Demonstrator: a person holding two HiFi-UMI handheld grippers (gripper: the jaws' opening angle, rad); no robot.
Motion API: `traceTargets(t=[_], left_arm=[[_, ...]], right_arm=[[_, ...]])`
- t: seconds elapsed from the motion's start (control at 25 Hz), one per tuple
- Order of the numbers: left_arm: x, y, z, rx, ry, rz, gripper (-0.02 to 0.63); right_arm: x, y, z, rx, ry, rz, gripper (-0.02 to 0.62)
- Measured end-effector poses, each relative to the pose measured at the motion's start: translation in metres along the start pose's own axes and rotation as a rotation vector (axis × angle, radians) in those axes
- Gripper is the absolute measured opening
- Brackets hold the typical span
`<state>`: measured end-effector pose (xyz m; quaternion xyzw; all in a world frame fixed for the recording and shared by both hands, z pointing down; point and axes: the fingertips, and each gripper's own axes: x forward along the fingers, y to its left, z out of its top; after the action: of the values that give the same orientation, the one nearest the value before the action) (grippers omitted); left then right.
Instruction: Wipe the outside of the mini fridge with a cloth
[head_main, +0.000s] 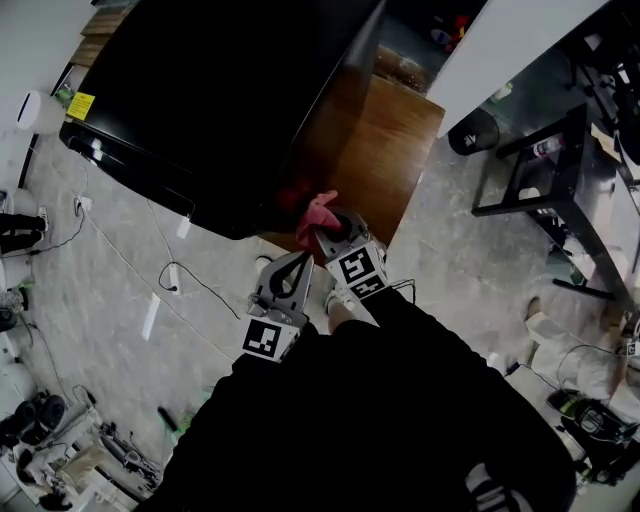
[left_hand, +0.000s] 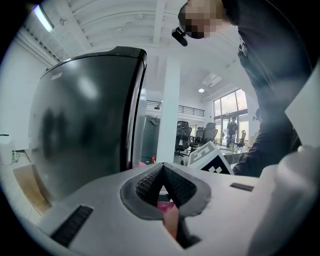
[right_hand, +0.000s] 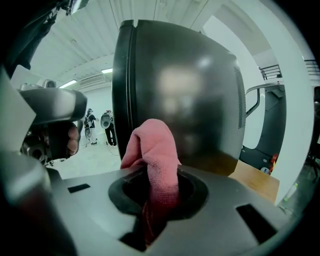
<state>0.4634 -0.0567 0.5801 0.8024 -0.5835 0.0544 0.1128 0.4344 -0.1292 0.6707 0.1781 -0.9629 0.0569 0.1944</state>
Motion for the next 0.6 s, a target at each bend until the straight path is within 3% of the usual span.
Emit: traceTargets(t=[0.6], left_arm=[[0.025,0.012,-0.008,-0.011,0.021,-0.034,0.006]], right_arm=[[0.029,-0.029,-0.01,0.017,0.112,-0.071,0.064]])
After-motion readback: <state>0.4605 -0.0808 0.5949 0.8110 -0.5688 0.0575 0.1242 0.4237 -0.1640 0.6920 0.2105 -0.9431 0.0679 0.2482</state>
